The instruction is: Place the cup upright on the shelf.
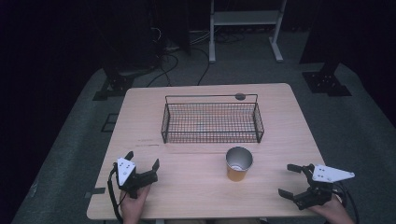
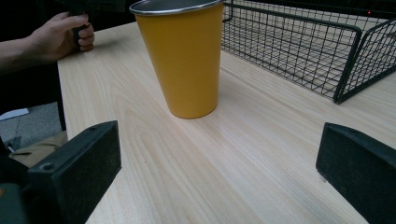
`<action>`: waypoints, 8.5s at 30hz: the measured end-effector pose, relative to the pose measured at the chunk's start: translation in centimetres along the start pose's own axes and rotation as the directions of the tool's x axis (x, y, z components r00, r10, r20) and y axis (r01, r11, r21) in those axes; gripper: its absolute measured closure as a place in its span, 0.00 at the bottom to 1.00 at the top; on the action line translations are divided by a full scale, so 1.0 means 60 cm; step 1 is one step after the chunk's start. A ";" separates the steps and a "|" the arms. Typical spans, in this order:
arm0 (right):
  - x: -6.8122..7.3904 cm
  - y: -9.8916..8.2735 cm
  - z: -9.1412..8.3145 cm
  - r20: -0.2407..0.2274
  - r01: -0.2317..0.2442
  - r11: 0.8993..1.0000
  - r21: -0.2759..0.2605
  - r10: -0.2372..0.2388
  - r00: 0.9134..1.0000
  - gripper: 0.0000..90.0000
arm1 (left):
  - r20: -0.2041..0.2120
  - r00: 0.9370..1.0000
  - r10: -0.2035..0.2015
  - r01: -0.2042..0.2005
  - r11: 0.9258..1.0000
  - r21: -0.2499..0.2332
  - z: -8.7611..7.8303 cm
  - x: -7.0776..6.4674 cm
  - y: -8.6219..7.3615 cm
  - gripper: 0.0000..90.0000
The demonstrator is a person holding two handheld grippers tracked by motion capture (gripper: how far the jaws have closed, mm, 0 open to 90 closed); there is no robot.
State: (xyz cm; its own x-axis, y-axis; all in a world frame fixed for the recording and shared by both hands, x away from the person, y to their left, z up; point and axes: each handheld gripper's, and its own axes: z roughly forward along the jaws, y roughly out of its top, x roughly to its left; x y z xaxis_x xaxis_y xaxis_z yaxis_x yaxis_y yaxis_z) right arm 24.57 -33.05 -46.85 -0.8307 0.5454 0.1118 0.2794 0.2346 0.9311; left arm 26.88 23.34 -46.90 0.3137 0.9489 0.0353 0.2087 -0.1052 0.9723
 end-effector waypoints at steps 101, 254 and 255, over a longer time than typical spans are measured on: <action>0.037 0.085 0.170 -0.033 0.041 0.997 0.071 -0.039 0.999 0.00 | 0.004 1.000 0.000 0.000 1.000 -0.007 -0.003 0.000 -0.001 0.00; -0.140 0.348 0.319 -0.102 -0.082 0.994 0.067 0.088 0.991 0.13 | 0.017 1.000 -0.022 0.023 1.000 -0.013 -0.003 0.004 -0.001 0.00; -0.144 0.350 0.322 -0.103 -0.091 0.994 0.067 0.097 0.990 0.13 | 0.017 1.000 -0.022 0.022 1.000 -0.013 -0.003 0.004 -0.001 0.00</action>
State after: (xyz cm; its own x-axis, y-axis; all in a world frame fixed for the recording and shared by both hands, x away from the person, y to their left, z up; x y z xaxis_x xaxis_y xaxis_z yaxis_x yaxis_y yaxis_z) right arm 46.94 -17.28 -34.99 -0.8448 0.4796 0.2372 0.3852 0.2374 0.8918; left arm 26.77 23.63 -46.90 0.3249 0.9457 0.0098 0.2038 -0.0802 0.9757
